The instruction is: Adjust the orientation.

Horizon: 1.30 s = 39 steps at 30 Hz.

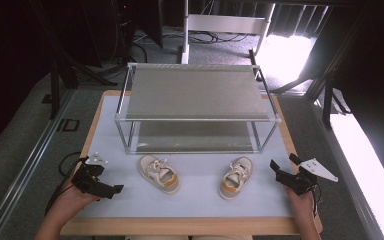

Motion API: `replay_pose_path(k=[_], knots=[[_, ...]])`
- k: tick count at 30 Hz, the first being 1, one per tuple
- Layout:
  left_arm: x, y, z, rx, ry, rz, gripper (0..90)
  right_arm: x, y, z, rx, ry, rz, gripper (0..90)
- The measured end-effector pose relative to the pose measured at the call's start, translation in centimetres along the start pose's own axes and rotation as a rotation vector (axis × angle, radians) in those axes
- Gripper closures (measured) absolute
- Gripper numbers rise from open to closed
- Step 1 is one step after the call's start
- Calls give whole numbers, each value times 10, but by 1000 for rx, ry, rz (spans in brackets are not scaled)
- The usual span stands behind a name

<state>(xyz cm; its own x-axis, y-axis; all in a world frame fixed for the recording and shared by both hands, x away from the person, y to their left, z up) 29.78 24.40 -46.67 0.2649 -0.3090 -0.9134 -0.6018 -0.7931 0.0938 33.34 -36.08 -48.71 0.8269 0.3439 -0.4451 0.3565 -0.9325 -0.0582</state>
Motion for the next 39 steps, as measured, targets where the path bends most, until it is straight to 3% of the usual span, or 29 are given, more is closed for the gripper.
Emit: replay_pose_path(k=[1,3,5,8,9,10,11,12,18,25,27,31,32,34,36,39], knots=[[0,0,0,0,0,0,0,0,0,0,0,0,0,141],[0,3,-1,15,-59,-12,0,0,0,0,0,-1,1,141],[0,5,-2,17,-70,-11,0,0,0,0,0,-1,0,141],[-1,7,-4,28,-136,-18,0,0,0,0,0,-2,1,142],[-1,7,-4,28,-136,-18,0,0,0,0,0,-2,1,142],[-2,8,-5,33,-182,-23,0,0,0,0,0,-2,1,142],[-2,8,-5,33,-182,-23,0,0,0,0,0,-2,1,142],[-2,9,-6,34,-218,-14,0,0,0,0,-2,-2,2,142],[-4,13,-9,27,-281,-6,0,1,0,0,0,-8,-1,142],[-8,20,-16,46,-278,8,0,1,0,0,-1,-9,0,142],[-11,23,-21,39,-259,-20,0,1,0,0,1,-10,-1,142],[-14,28,-27,48,-243,-18,0,1,0,0,1,-10,0,142],[-15,33,-31,68,-247,0,0,1,0,0,1,-11,1,142],[-15,38,-35,92,-263,-2,0,1,0,0,0,-11,1,142],[-16,42,-39,85,-286,-6,0,1,0,0,-1,-10,3,142],[-18,44,-44,60,-278,-9,0,1,0,0,-3,-12,3,142]])
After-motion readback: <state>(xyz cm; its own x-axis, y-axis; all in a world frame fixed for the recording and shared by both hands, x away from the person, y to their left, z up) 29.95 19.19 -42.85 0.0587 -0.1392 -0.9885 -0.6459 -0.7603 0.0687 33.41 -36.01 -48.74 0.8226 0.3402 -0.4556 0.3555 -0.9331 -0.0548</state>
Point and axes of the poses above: each handheld gripper's, and its own axes: x roughly forward along the jaws, z roughly out of its underside, y roughly to its right, the point moved 3 cm from there along x, roughly forward along the jaws, and after that the axes turned 10 degrees about -y, right-handed, at the moved point
